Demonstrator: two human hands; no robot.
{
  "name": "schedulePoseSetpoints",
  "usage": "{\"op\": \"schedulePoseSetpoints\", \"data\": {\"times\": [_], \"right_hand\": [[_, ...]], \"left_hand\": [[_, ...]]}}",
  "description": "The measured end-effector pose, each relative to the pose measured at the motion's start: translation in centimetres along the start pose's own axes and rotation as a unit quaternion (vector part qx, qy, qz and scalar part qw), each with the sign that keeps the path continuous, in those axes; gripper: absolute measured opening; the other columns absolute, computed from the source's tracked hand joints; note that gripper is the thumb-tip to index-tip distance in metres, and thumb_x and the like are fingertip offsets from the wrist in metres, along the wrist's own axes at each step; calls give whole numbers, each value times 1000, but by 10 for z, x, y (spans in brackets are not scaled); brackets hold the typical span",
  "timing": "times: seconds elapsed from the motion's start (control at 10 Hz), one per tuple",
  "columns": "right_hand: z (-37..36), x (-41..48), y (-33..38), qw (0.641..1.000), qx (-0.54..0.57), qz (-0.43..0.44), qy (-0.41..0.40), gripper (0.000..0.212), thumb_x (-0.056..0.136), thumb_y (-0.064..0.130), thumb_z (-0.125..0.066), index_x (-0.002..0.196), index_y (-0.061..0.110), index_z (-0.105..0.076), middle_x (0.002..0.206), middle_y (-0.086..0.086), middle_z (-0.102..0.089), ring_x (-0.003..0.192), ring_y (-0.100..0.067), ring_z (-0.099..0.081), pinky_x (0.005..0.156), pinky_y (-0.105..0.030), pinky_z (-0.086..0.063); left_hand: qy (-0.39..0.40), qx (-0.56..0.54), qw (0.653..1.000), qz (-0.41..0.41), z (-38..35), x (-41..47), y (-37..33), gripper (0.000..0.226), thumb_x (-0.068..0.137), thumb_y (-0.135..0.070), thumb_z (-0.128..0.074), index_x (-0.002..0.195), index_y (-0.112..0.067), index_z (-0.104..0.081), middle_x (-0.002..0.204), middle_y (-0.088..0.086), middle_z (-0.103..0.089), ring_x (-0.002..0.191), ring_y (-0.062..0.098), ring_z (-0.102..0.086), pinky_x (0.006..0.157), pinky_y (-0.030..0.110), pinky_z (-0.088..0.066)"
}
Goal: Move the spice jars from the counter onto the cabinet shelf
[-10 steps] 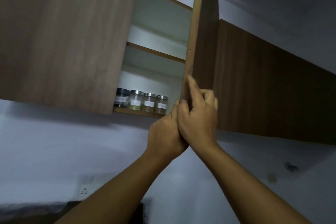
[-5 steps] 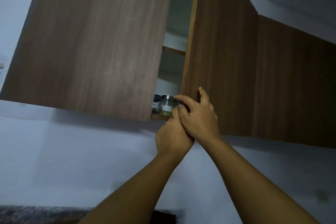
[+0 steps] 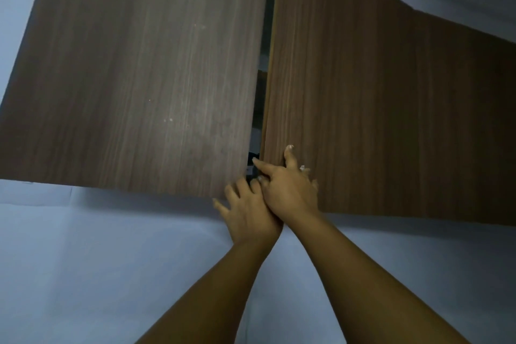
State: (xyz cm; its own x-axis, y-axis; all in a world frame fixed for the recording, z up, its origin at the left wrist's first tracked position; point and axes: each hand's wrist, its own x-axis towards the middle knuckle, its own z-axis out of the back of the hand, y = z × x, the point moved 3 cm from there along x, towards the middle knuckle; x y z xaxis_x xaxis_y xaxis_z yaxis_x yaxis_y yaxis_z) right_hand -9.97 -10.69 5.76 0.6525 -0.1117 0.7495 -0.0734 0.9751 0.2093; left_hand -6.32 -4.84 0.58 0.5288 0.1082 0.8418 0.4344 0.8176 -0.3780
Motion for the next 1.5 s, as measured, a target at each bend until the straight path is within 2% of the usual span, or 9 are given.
{"op": "schedulePoseSetpoints", "data": {"times": [0.2,0.3,0.6,0.8,1.0,1.1,1.2,1.3,1.5], "right_hand": [[-35,18,-8,998,-39,38,20,46,95,48,-30,139,54,-15,157,-5,14,139,-48,6,109,-67,-9],[-57,22,-9,998,-33,44,15,55,93,48,-32,141,51,-4,155,-5,23,137,-49,16,108,-67,-9],[-88,33,-24,995,-72,61,-25,70,92,47,-34,145,36,11,157,-5,17,138,-49,13,110,-62,-12],[-96,33,-24,992,-88,78,-54,78,92,42,-42,146,29,12,156,-11,18,136,-53,12,109,-64,-13],[-98,31,-26,989,-94,92,-71,86,89,47,-48,145,28,14,156,-13,15,136,-54,11,108,-64,-17],[-96,30,-27,988,-103,97,-62,90,87,47,-53,146,29,13,156,-11,14,137,-54,9,107,-63,-21],[-89,26,-30,990,-86,107,-36,90,85,37,-58,146,34,9,157,-5,15,138,-50,11,107,-60,-24],[-75,26,-40,990,-87,109,23,90,83,28,-60,145,42,4,156,7,16,141,-41,13,101,-53,-38],[-56,8,-51,977,-73,106,172,76,88,19,-48,148,35,-3,158,8,7,144,-32,0,113,-45,-25]], "left_hand": [[39,74,993,-80,-18,25,33,81,85,-52,-49,146,-22,-5,156,11,11,142,37,1,110,58,-12],[47,90,990,-100,-24,36,49,86,83,-59,-48,145,-31,4,155,11,17,142,37,8,110,60,-8],[-7,134,982,-131,-51,34,59,98,77,-68,-47,138,-36,23,149,12,27,140,41,15,106,65,5],[-44,168,975,-139,-54,32,58,98,64,-63,-66,144,-23,-26,150,24,-21,135,49,-21,99,72,-18],[-62,203,965,-155,-54,33,62,92,64,-56,-71,141,-21,-35,147,24,-30,132,48,-30,95,69,-27],[-37,218,962,-158,-47,33,63,90,73,-54,-63,146,-27,-19,153,20,-17,138,46,-19,101,66,-23],[13,228,958,-177,-39,33,69,96,79,-50,-59,144,-34,11,156,13,10,141,40,3,108,60,-15],[65,241,946,-207,-24,33,70,99,79,-46,-60,143,-35,15,155,10,14,142,38,3,111,54,-16],[121,240,950,-156,6,12,92,102,80,-54,-56,145,-20,14,154,13,20,142,35,10,115,54,-13]]}}
